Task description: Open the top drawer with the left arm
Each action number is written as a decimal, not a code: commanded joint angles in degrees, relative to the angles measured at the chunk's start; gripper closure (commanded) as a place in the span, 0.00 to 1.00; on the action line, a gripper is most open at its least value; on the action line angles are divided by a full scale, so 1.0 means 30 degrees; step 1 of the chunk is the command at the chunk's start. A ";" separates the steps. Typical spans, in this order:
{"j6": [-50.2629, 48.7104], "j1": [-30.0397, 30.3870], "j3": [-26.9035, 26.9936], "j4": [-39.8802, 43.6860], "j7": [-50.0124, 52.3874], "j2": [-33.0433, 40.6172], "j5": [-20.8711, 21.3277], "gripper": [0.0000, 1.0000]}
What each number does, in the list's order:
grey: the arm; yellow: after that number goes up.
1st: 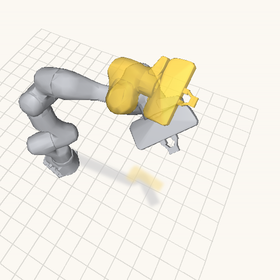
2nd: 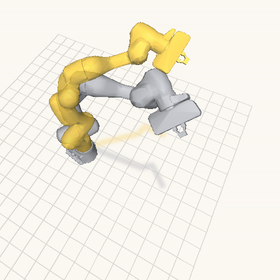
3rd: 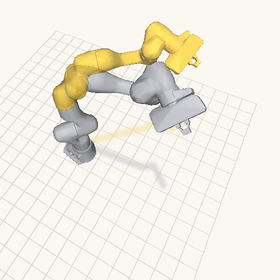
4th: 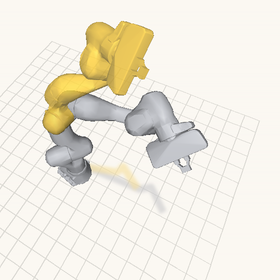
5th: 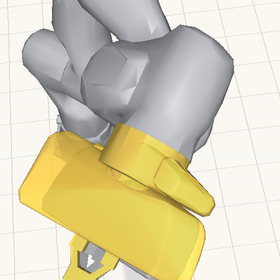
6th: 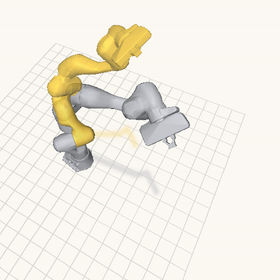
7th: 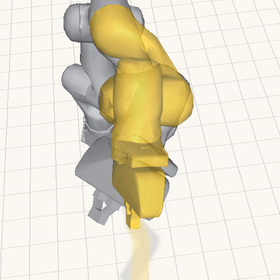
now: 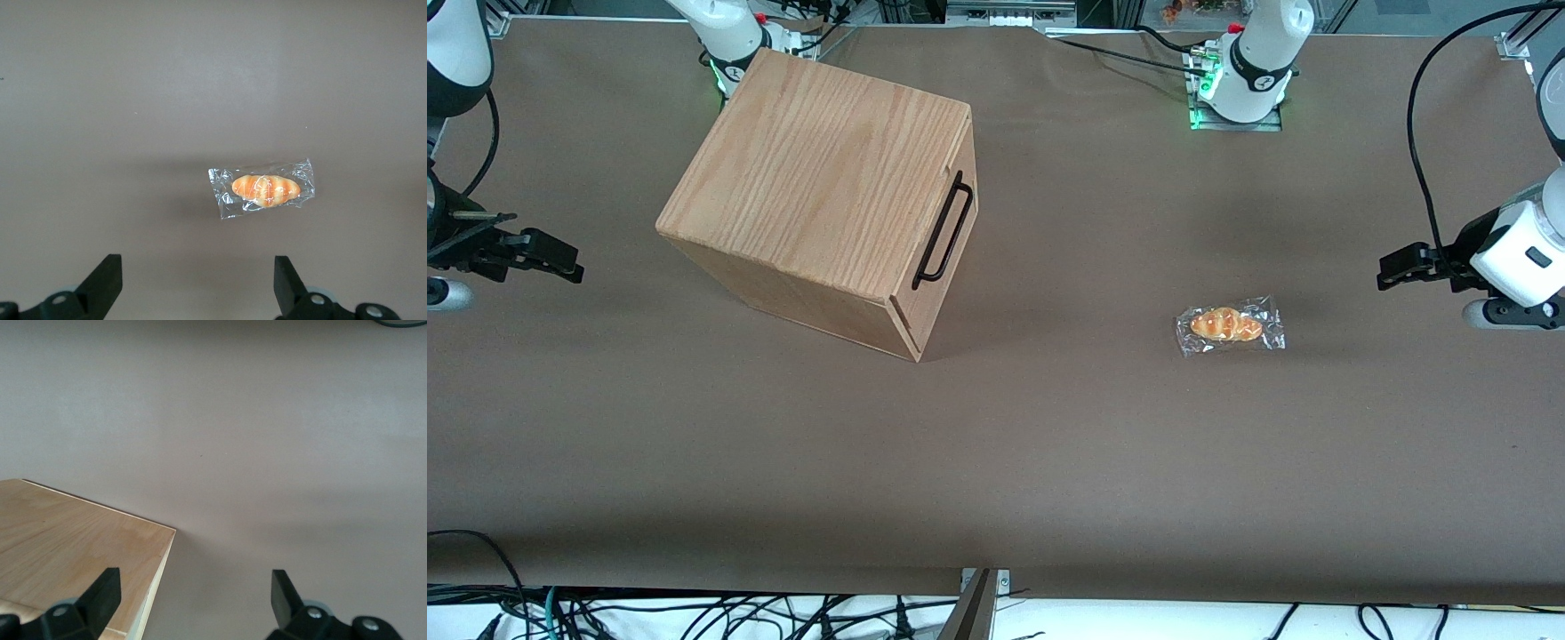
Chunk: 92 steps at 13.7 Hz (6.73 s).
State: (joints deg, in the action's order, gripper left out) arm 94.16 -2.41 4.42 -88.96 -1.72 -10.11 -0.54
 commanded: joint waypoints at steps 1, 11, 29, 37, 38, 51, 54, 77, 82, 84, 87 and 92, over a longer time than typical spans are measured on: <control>-0.0359 -0.0106 0.0137 -0.0021 -0.0888 0.0321 -0.0405 0.00; -0.0360 -0.0106 0.0137 0.0182 -0.0891 0.0176 -0.0375 0.00; -0.0330 -0.0193 0.0021 0.0211 -0.0716 0.0176 -0.0375 0.00; -0.0858 -0.0135 -0.2877 0.0328 -0.0045 0.0264 -0.0843 0.00; -0.0916 -0.0135 -0.3461 0.0416 0.1003 0.0235 -0.0815 0.00; -0.1356 -0.1098 -0.8417 0.0885 0.9267 -0.0087 -0.1606 0.00; -0.1298 -0.2592 -0.8418 0.1468 1.1495 -0.0788 -0.1548 0.00; 0.2830 -0.7019 -0.8447 0.2877 1.8035 -0.4157 -0.1401 0.00; 0.4558 -0.7284 -0.8447 0.2877 1.7890 -0.5065 -0.1401 0.00; 0.5087 -0.7284 -0.8447 0.2848 1.7654 -0.5301 -0.1401 0.00; 0.5674 -0.7371 -0.8447 0.2877 1.7596 -0.5594 -0.1401 0.00; 0.6258 -0.7782 -0.8476 0.2907 1.6307 -0.6151 -0.1401 0.00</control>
State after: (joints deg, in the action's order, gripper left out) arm 112.03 -24.93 -21.18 -82.35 49.15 -26.95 -4.47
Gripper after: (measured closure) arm 0.000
